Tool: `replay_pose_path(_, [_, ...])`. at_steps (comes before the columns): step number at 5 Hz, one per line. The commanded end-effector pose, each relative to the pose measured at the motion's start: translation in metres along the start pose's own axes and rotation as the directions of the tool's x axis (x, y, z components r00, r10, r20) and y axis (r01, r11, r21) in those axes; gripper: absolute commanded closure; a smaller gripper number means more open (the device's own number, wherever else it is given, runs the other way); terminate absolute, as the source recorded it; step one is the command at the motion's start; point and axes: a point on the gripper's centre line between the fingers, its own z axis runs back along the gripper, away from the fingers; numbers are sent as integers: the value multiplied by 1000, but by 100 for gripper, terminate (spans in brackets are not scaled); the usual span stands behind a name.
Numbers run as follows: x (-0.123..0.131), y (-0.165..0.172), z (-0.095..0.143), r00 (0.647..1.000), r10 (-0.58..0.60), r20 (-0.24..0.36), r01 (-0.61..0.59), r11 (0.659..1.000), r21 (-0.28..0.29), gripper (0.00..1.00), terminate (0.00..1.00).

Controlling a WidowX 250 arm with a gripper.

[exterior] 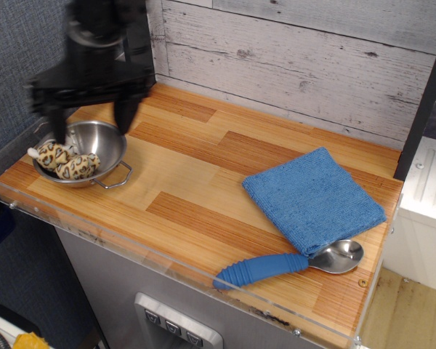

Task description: Move the food in the pot to the back of the table.

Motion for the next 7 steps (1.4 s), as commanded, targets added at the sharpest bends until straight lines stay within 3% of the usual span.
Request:
replay_pose_path(1, [7,55,-10,996,93,15,-94,995,31,0,0])
replay_pose_path(2, [24,77,-26,992,128,11,-129,991,44,0,0])
replay_pose_path(4, [51,76,-47,990,143,14,-143,988,51,0,0])
replay_pose_path(5, [53,57,-49,992,129,7,-129,991,35,0,0])
replay_pose_path(7, [45,29,-28,993,112,43,-113,993,26,0,0])
